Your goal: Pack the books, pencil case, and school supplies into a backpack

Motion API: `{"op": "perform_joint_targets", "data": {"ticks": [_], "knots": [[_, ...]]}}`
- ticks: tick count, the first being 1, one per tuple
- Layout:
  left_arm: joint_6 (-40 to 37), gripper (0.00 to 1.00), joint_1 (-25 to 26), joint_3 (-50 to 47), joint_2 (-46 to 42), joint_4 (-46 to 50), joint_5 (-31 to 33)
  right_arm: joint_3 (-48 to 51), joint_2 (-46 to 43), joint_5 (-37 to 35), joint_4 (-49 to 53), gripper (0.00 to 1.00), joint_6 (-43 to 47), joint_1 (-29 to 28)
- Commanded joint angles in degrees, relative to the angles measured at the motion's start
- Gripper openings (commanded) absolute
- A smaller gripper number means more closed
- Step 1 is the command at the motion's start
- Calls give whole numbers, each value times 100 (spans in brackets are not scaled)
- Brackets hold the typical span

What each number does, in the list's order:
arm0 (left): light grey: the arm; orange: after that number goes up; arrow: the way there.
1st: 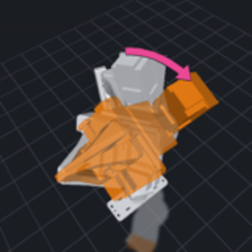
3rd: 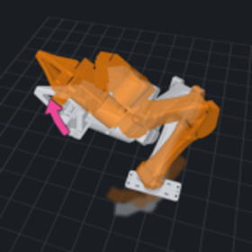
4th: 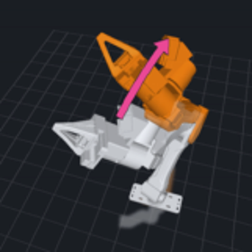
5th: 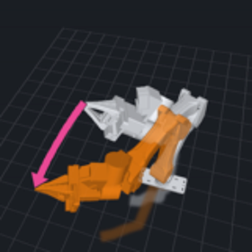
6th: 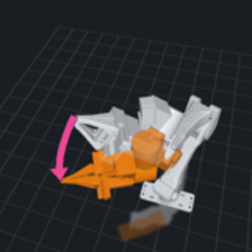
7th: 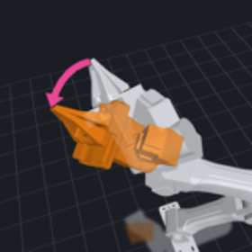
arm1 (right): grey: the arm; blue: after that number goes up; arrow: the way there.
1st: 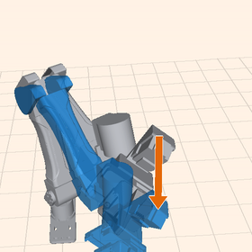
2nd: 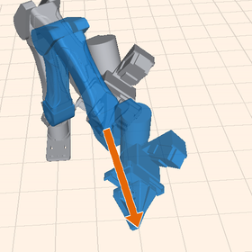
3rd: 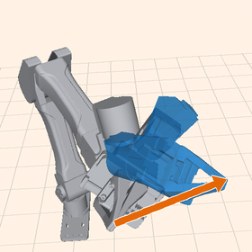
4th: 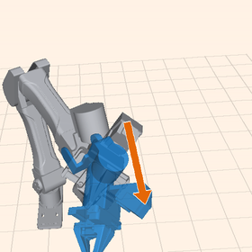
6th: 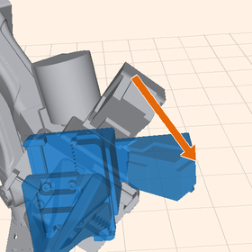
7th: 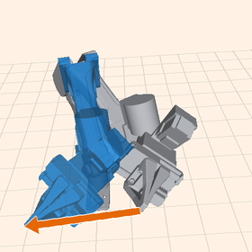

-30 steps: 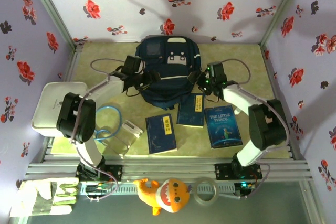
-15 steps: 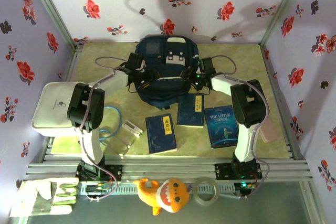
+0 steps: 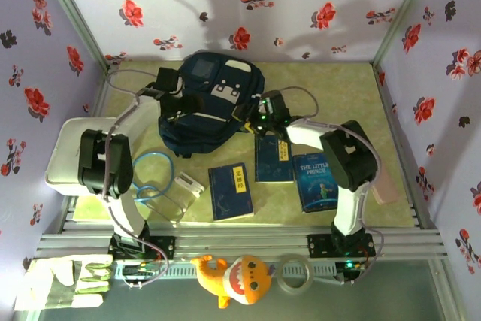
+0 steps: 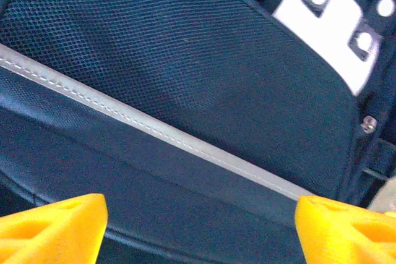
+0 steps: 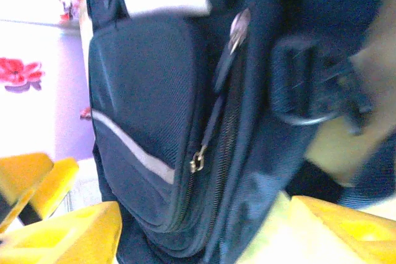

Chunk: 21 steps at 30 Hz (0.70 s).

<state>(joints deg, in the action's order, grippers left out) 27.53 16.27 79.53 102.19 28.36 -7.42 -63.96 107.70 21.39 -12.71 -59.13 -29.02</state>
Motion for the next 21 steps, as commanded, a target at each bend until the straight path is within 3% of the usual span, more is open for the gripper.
{"op": "perform_joint_targets", "data": {"ticks": [1,2,8,10,16,21], "knots": [[-1254,95,298,226,-234,489,139,167,-746,-640,588,77,616,299],[-1457,100,416,258,-228,521,228,203,-833,-745,771,78,756,367],[-2833,99,1247,623,124,670,1313,642,-1290,-1040,1016,94,1068,690],[-3180,93,1463,927,413,901,1500,786,-1420,-1241,1015,99,1111,704],[-3456,75,1866,1849,1303,1524,2119,967,-1509,-1339,1017,99,1084,697],[-3569,64,2082,2184,1706,1790,2215,1068,-1523,-1351,1015,99,1001,699]]}}
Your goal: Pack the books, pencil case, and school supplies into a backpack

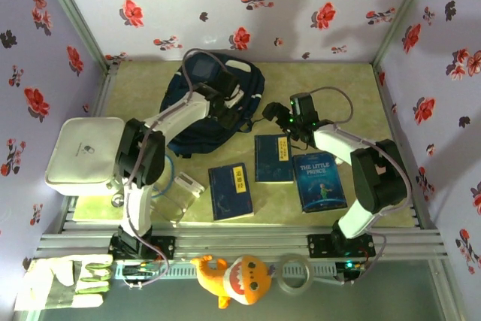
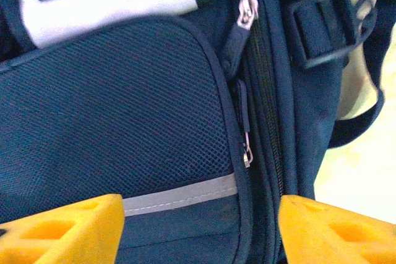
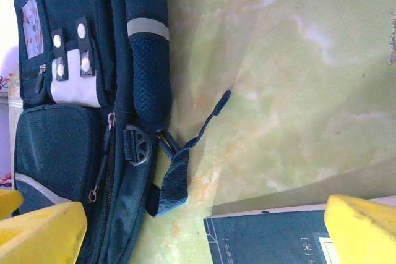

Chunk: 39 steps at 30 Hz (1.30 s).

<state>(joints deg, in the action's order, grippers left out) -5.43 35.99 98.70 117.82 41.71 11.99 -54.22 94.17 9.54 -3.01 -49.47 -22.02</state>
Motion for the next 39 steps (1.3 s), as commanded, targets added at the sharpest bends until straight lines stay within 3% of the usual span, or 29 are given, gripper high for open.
{"op": "perform_joint_targets", "data": {"ticks": [1,6,15,18,24,28,34,39], "knots": [[-308,63,159,302,215,490,318,104,-160,-167,30,99,19,0],[-266,54,253,611,645,735,742,139,-101,0,-107,99,-66,5],[-183,46,321,743,968,795,1294,185,-2,112,-236,98,-227,0],[-110,35,321,784,1031,842,1348,175,0,112,-242,98,-229,3],[2,34,323,866,1141,863,1414,166,33,116,-277,98,-245,3],[46,24,295,902,1208,856,1425,182,34,84,-280,96,-157,2],[148,1,286,1010,789,790,1344,82,-93,-148,-70,94,360,22],[174,0,240,1004,68,616,1068,-26,-259,-139,-42,93,795,23]]}}
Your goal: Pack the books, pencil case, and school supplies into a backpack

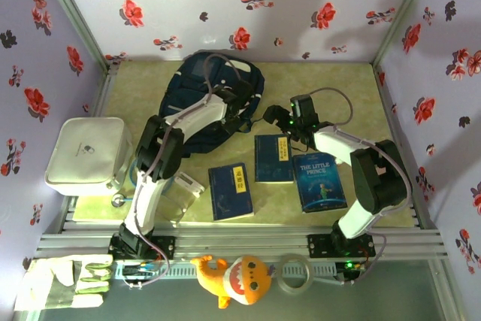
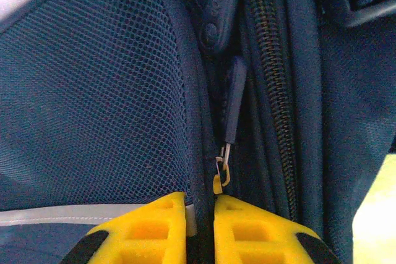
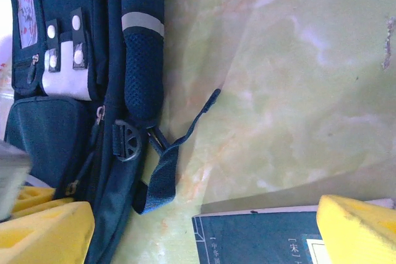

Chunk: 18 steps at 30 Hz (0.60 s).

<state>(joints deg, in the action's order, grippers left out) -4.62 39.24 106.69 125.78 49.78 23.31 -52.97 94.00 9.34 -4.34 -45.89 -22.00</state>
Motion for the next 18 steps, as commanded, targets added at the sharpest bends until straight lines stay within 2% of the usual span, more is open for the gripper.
{"op": "perform_joint_targets", "data": {"ticks": [1,11,18], "knots": [[85,0,-97,189,-867,-249,-109,-172,-265,-72,87,93,516,21],[32,0,-271,150,-1742,-676,-723,-407,-424,589,-181,81,1111,27],[352,0,-439,290,-1942,-741,-1281,-468,-227,1372,-737,57,1634,28]]}}
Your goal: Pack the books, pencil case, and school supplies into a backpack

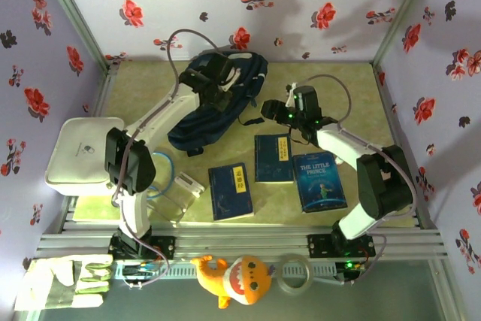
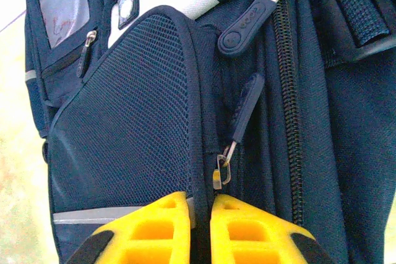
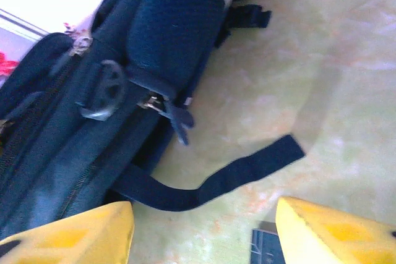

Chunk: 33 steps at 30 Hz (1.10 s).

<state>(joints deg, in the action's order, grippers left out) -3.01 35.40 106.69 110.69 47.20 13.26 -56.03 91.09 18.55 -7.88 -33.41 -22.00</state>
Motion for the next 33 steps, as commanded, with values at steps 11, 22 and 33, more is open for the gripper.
{"op": "perform_joint_targets", "data": {"ticks": [11,22,33], "knots": [[428,0,-86,573,-548,-282,-480,-510,797,1090,-1060,28,382,11],[193,0,-85,599,-826,-171,-883,-839,1024,573,-972,30,580,23],[-51,0,-86,387,-1049,-131,-939,-839,867,593,-793,41,841,64]]}}
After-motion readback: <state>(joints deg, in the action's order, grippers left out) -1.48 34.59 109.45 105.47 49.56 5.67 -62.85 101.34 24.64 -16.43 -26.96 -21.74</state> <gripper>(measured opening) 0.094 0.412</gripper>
